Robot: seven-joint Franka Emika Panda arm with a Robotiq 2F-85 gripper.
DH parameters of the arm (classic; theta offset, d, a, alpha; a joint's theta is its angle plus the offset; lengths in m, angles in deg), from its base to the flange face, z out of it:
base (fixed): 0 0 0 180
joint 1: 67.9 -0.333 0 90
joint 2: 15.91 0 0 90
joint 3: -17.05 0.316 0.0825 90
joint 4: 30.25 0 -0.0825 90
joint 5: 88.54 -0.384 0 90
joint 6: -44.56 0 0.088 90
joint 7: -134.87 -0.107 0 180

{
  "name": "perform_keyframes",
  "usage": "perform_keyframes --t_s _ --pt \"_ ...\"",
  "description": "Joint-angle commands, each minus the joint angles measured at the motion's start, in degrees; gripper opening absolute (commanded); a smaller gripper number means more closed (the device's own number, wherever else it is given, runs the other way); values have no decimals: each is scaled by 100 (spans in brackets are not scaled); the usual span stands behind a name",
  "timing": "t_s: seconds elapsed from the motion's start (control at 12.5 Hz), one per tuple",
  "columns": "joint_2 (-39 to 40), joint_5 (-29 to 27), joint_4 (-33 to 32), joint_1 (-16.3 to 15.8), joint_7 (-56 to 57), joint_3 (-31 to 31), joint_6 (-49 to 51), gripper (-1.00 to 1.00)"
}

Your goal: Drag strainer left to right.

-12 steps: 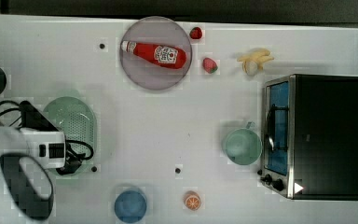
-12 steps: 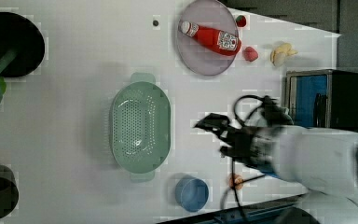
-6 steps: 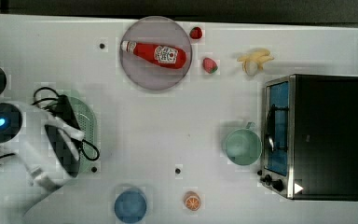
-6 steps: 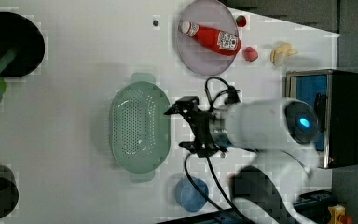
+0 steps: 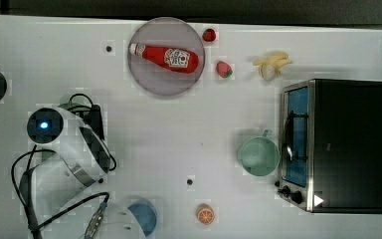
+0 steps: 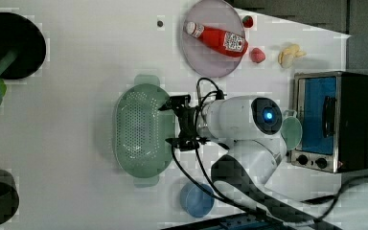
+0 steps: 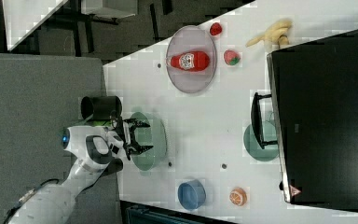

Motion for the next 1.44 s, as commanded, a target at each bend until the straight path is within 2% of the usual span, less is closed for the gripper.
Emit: perform_keyframes --t_s 0.08,0.64,1.2,1.44 --pt "228 -8 114 -155 -505 -77 -135 100" --pt "270 -8 -87 -231 -504 -587 -168 100" --pt "-270 -8 -775 -39 -222 -1213 -328 100" --pt "-424 -8 -1009 78 338 -1528 -394 100"
